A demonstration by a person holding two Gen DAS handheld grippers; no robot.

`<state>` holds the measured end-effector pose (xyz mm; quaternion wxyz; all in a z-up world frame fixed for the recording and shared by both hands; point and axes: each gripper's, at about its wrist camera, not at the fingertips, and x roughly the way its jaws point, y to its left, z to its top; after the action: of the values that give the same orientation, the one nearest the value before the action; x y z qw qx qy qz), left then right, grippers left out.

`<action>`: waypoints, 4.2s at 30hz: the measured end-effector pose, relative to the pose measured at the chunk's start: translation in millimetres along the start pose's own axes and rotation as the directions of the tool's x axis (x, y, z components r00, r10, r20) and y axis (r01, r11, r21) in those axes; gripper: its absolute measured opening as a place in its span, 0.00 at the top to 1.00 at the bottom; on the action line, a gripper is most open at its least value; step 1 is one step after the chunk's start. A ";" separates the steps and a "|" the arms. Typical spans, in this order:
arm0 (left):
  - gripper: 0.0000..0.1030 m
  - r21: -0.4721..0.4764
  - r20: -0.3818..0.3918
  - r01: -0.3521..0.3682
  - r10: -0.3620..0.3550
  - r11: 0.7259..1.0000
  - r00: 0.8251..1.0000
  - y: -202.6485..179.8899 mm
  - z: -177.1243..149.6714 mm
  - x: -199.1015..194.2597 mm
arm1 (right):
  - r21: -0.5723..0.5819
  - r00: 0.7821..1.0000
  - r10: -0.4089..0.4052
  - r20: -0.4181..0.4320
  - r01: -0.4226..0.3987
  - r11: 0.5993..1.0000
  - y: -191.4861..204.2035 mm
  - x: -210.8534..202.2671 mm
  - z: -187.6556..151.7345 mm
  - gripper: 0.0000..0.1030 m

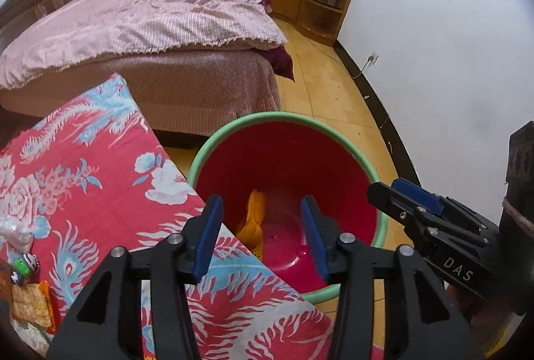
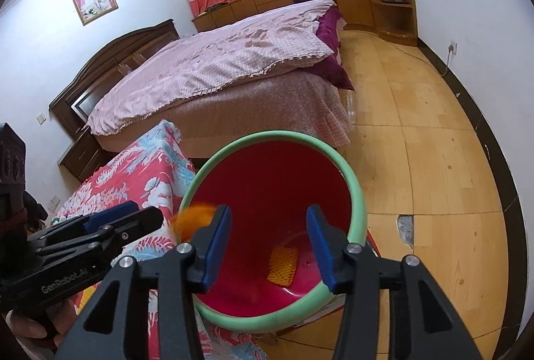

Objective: Collect trash
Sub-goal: 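Open the left tool over the red bin to drop the orange cloth, then move the right tool to the second yellow foam net and grasp it, then grasp the crumpled white paper with the left tool while the right tool lifts the foam net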

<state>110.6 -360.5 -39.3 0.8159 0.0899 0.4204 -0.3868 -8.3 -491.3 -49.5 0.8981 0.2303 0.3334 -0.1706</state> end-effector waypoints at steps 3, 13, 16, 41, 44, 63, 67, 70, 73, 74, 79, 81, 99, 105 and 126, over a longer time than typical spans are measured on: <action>0.53 -0.005 0.006 -0.010 0.010 1.000 1.000 0.6 -1.0 -7.2 | 0.007 1.000 -0.003 0.003 0.003 1.000 -0.3 -2.5 -0.3 0.49; 0.53 -0.074 0.022 -0.064 0.066 0.995 0.998 18.5 -17.1 -40.2 | 0.001 1.000 0.020 0.010 -0.020 1.000 15.3 -20.5 -9.0 0.37; 0.53 -0.098 0.030 -0.074 0.077 0.992 0.997 25.1 -24.3 -54.1 | -0.001 0.999 0.035 0.008 -0.035 0.999 22.2 -26.0 -12.4 0.32; 0.53 -0.357 0.069 -0.277 0.321 0.892 0.944 124.9 -111.2 -168.6 | -0.141 0.988 0.147 -0.040 -0.151 0.978 113.4 -59.8 -55.4 0.29; 0.53 -0.392 0.059 -0.301 0.350 0.869 0.935 140.6 -124.9 -179.8 | -0.166 0.986 0.153 -0.060 -0.161 0.973 125.8 -58.5 -63.0 0.29; 0.53 -0.567 -0.041 -0.445 0.515 0.693 0.856 234.4 -196.5 -226.3 | -0.252 0.972 0.105 -0.209 -0.157 0.955 175.7 -23.9 -106.1 0.29; 0.53 -0.575 -0.071 -0.470 0.531 0.670 0.845 247.2 -204.6 -222.6 | -0.260 0.966 0.089 -0.242 -0.153 0.953 182.3 -14.4 -112.2 0.29; 0.53 -0.585 -0.091 -0.474 0.528 0.658 0.845 255.2 -210.5 -218.3 | -0.269 0.963 0.080 -0.257 -0.151 0.951 185.4 -9.8 -116.6 0.29; 0.52 -0.595 -0.100 -0.462 0.511 0.657 0.854 259.1 -215.8 -213.9 | -0.270 0.959 0.077 -0.271 -0.152 0.951 187.2 -5.1 -119.8 0.29; 0.51 -0.597 -0.100 -0.456 0.503 0.660 0.859 259.6 -217.0 -212.6 | -0.269 0.958 0.076 -0.276 -0.153 0.951 188.1 -3.7 -121.0 0.29; 0.49 -0.591 -0.096 -0.452 0.498 0.668 0.862 258.3 -217.4 -207.9 | -0.276 0.956 0.071 -0.286 -0.153 0.949 190.7 -0.8 -125.4 0.32; 0.49 -0.589 -0.094 -0.449 0.495 0.672 0.864 258.2 -216.8 -205.4 | -0.278 0.956 0.073 -0.284 -0.155 0.948 191.3 -0.8 -125.7 0.35; 0.70 -0.591 -0.017 -0.390 0.473 0.706 0.881 254.6 -211.7 -207.7 | -0.265 0.962 0.114 -0.247 -0.180 0.947 191.1 -5.3 -125.2 0.86; 0.72 -0.567 0.022 -0.359 0.449 0.741 0.893 235.9 -204.7 -214.1 | -0.263 0.968 0.139 -0.207 -0.192 0.945 188.8 -17.3 -122.3 0.88; 0.72 -0.393 0.118 -0.245 0.313 0.886 0.942 156.1 -141.8 -196.6 | -0.232 0.992 0.123 -0.042 -0.129 0.964 158.1 -55.1 -82.1 0.88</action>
<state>65.2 -77.5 -8.1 0.8994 -0.0419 0.3939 -0.1847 -18.0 -307.4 -19.9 0.9235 0.1459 0.3480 -0.0696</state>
